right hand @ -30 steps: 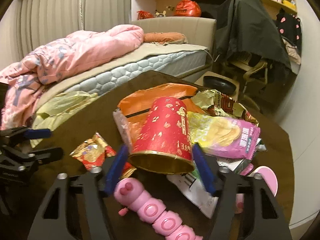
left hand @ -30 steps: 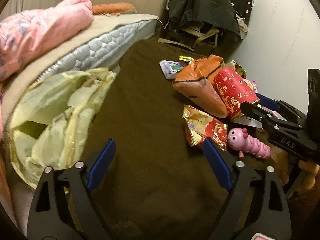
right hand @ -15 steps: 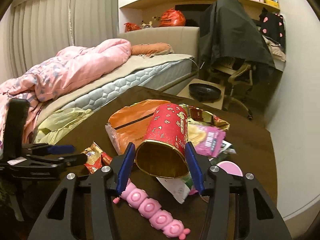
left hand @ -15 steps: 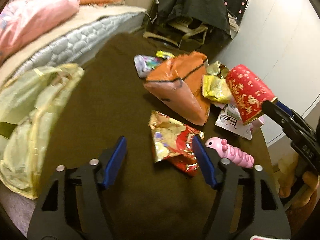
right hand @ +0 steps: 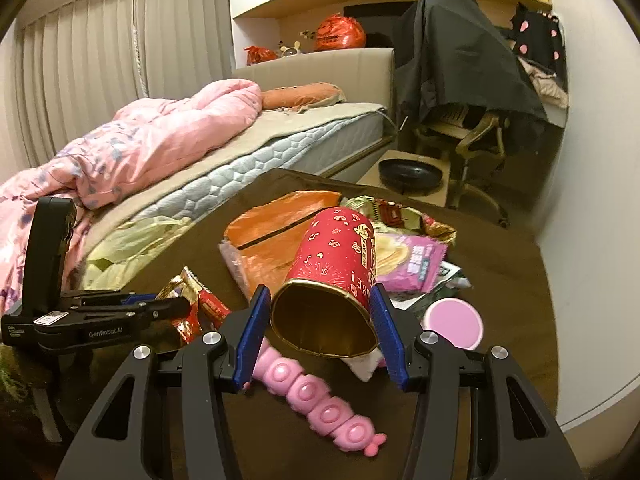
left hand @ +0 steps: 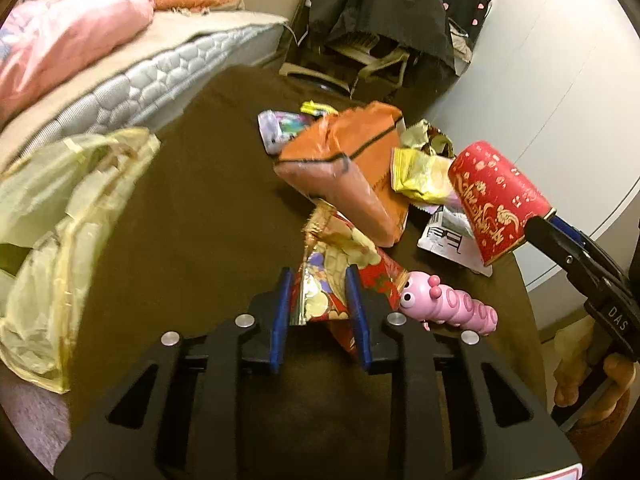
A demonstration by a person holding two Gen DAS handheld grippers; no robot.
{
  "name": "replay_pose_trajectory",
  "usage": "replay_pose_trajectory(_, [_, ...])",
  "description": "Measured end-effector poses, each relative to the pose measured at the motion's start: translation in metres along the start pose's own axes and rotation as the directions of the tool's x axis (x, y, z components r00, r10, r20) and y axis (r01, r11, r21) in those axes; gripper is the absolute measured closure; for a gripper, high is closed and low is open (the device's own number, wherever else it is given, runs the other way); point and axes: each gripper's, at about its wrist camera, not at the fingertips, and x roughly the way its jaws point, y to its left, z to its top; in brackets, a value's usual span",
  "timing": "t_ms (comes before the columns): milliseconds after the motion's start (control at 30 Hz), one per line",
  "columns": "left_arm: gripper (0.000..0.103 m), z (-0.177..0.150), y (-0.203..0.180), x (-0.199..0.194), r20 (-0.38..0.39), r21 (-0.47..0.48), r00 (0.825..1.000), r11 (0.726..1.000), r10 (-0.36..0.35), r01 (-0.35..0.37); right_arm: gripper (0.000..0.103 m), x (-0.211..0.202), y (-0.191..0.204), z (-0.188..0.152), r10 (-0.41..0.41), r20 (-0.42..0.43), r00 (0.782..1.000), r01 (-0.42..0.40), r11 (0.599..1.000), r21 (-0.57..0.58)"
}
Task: Collect trash
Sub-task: 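Grasp the red paper cup with the right tool while the left tool grasps a red snack wrapper, then carry the red cup and wrapper to the yellow bag and release both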
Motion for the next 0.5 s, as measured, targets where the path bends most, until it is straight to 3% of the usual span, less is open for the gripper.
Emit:
replay_pose_trajectory(333, [0.087,0.003,0.008,-0.032,0.094,0.027,0.994,0.998,0.054,-0.056,0.055,-0.008,0.021,0.005,-0.013,0.011,1.0,0.014,0.999,-0.051])
replay_pose_trajectory(433, [0.087,0.003,0.016,-0.038,0.089,-0.005,0.995,0.999,0.038,-0.038,0.055,-0.011,0.025,0.008,-0.023,0.021,1.0,0.024,0.998,-0.066])
replay_pose_trajectory(467, [0.084,0.001,0.019,-0.037,0.081,-0.019,0.996,0.999,0.028,-0.027,0.055,-0.012,0.026,0.009,-0.031,0.026,0.999,0.033,0.997,-0.073])
replay_pose_trajectory(500, [0.073,0.0,0.023,-0.036,0.063,-0.041,0.998,0.999,0.009,-0.006,0.055,-0.014,0.027,0.009,-0.04,0.031,0.999,0.042,0.996,-0.08])
